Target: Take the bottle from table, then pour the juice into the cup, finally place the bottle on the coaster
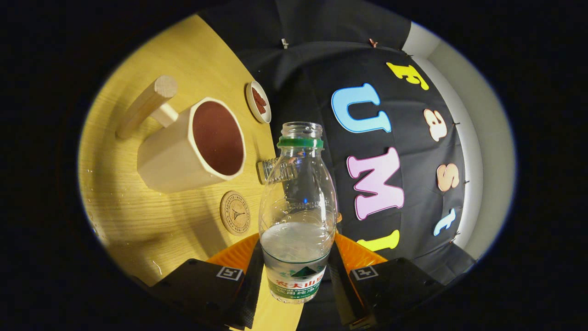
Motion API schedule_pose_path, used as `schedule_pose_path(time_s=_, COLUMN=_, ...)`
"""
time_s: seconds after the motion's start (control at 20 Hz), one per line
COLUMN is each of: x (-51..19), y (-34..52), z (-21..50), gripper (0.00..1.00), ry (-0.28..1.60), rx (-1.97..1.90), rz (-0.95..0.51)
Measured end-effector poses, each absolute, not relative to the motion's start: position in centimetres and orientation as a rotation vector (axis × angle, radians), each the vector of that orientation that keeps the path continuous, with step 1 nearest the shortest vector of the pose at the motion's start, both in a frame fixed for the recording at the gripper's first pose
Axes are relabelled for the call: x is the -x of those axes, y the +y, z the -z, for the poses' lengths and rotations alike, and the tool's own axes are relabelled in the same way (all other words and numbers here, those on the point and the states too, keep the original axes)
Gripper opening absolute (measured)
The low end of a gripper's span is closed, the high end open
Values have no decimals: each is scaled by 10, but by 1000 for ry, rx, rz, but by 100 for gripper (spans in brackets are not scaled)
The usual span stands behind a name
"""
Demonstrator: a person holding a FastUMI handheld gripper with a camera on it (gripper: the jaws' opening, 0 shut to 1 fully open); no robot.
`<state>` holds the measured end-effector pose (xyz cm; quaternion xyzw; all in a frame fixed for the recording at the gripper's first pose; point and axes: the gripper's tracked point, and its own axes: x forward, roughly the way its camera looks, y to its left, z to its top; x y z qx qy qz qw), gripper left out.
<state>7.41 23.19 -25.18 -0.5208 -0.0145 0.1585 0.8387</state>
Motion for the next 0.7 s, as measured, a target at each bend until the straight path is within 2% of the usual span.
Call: schedule_pose_path(time_s=0.7, x=-75, y=233, z=256, gripper=70, ry=-101, rx=1349, rz=-356)
